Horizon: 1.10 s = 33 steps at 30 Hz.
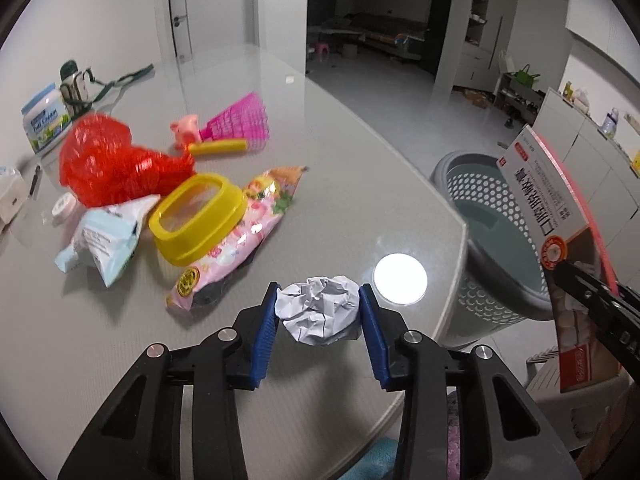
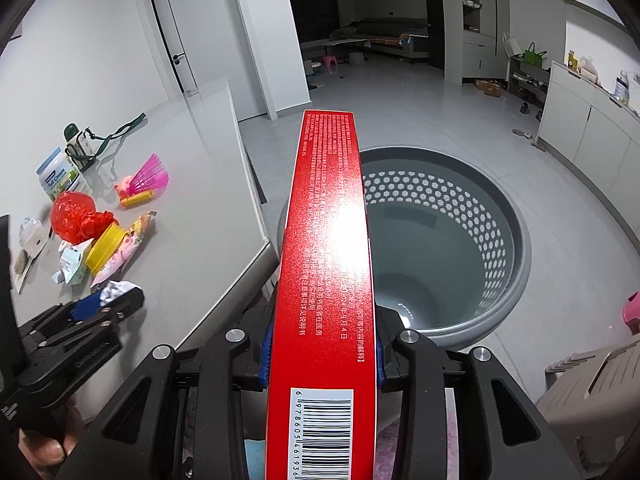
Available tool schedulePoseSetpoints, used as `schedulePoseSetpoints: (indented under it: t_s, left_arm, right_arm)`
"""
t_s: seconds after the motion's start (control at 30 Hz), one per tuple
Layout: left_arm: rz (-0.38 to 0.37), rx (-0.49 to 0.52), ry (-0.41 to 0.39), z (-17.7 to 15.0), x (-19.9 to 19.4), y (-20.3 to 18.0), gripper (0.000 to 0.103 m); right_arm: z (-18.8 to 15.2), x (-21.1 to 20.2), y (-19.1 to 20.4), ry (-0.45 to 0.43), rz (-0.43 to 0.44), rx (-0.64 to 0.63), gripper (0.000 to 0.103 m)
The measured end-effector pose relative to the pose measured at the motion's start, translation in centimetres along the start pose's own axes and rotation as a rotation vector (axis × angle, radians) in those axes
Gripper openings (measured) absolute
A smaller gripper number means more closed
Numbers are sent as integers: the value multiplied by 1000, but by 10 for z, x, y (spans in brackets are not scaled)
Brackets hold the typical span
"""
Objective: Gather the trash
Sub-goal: 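Carry both items over the grey basket and open both tools to drop them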
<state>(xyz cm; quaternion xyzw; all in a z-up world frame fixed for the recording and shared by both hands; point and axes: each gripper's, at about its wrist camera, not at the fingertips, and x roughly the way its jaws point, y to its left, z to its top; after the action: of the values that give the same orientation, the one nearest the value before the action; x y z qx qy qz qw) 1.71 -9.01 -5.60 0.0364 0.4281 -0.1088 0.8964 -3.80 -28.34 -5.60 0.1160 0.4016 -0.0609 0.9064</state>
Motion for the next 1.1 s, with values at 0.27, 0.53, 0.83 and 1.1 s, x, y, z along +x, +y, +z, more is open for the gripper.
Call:
schedulePoseSetpoints:
  t_s: [0.27,0.53,0.83,1.1]
  left_arm:
    - [-68,108,-77,19,-18,-38,39]
    - [-165,211,-61,41,10,-99,39]
    - [-215,287,5,56,51,-151,40]
    - [-201,302,47,65,78,-171,41]
  right_arm:
    - [1,-3,-45,-2,-79,75,35]
    - [4,11,-76,51,-94,125,35]
    - [13,30,-95,113,-69,143,35]
    - [22,41,-99,152,-53,137,35]
